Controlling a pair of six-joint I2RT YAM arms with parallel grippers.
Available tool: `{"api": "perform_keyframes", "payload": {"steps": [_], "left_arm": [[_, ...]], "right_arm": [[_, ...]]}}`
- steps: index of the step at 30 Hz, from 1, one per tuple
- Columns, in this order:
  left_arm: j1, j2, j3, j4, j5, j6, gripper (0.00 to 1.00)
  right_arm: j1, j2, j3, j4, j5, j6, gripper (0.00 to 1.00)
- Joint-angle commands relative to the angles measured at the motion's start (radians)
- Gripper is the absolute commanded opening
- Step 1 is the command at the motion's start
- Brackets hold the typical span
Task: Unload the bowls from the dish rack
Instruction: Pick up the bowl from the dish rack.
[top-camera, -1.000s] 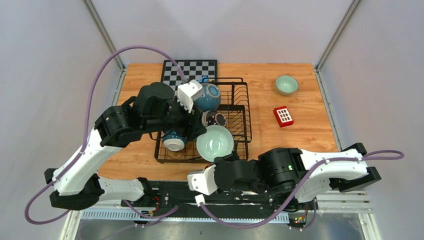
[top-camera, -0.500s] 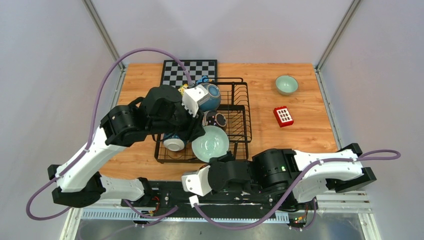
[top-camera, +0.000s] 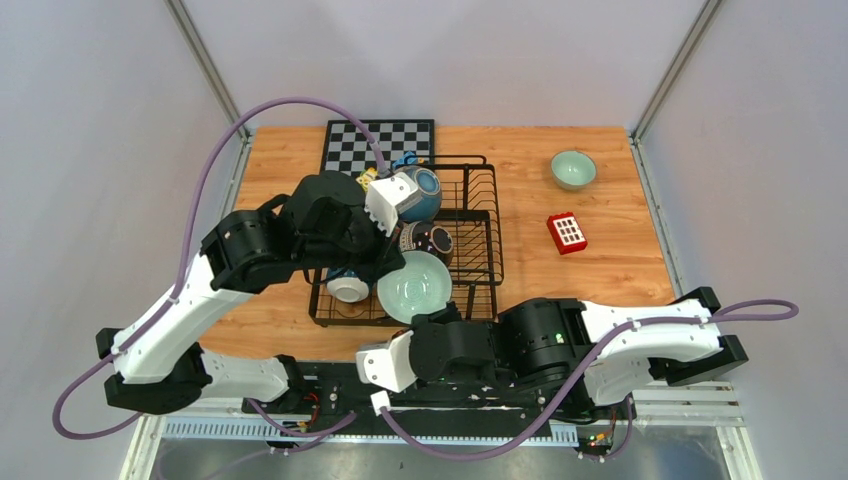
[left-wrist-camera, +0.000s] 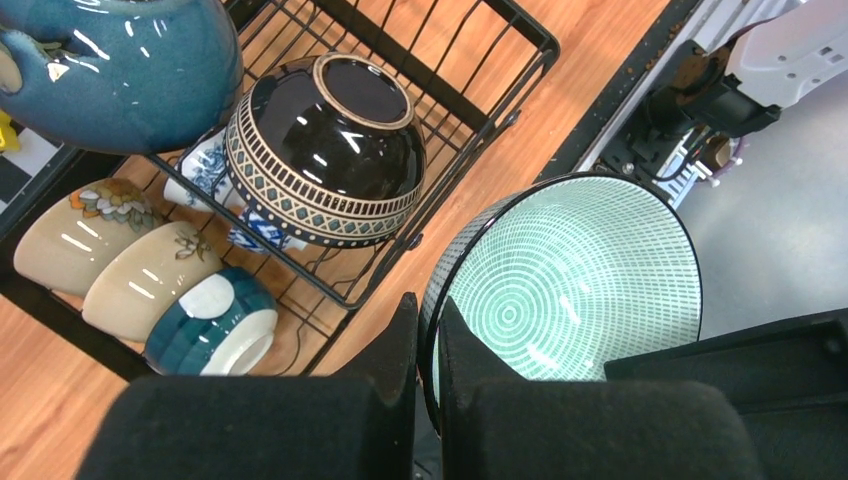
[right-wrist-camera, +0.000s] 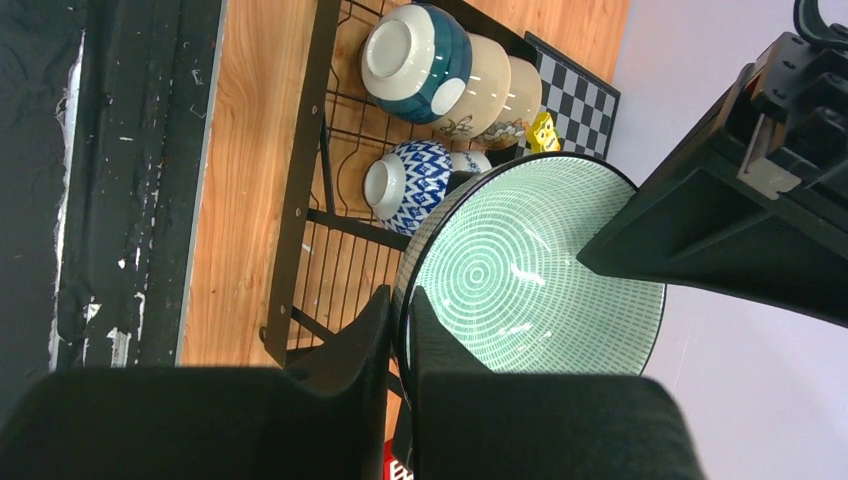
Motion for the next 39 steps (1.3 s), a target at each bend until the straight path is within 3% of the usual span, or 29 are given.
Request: {"api": "perform_keyframes", "payload": {"steps": [1, 7, 11, 21, 33, 39], "left_arm": [[-0.002, -0.001, 0.014, -0.015, -0.018, 0.004, 0.00], [-0.003, 0.019, 0.029, -0.037, -0.076, 0.002, 0.11], [-0.007, 0.033, 0.042, -0.052, -0.113, 0.004, 0.00], [-0.013, 0.014, 0.045, 0.011, -0.104, -0.023, 0.00], [-0.014, -0.027, 0.011, 0.097, -0.109, -0.089, 0.00], [-0.012, -0.037, 0.004, 0.119, -0.137, -0.110, 0.00]], "right_arm": [[0.001, 0.002, 0.039, -0.001, 0.027, -0.014, 0.00], [0.002, 0.008, 0.052, -0.001, 0.024, -0.015, 0.00], [0.001, 0.017, 0.062, 0.001, 0.019, -0.014, 0.00], [0.001, 0.029, 0.053, 0.019, 0.028, 0.003, 0.01], [0.002, 0.029, 0.047, 0.023, 0.028, 0.015, 0.29], [0.002, 0.032, 0.065, 0.015, 0.009, 0.035, 0.53]]}}
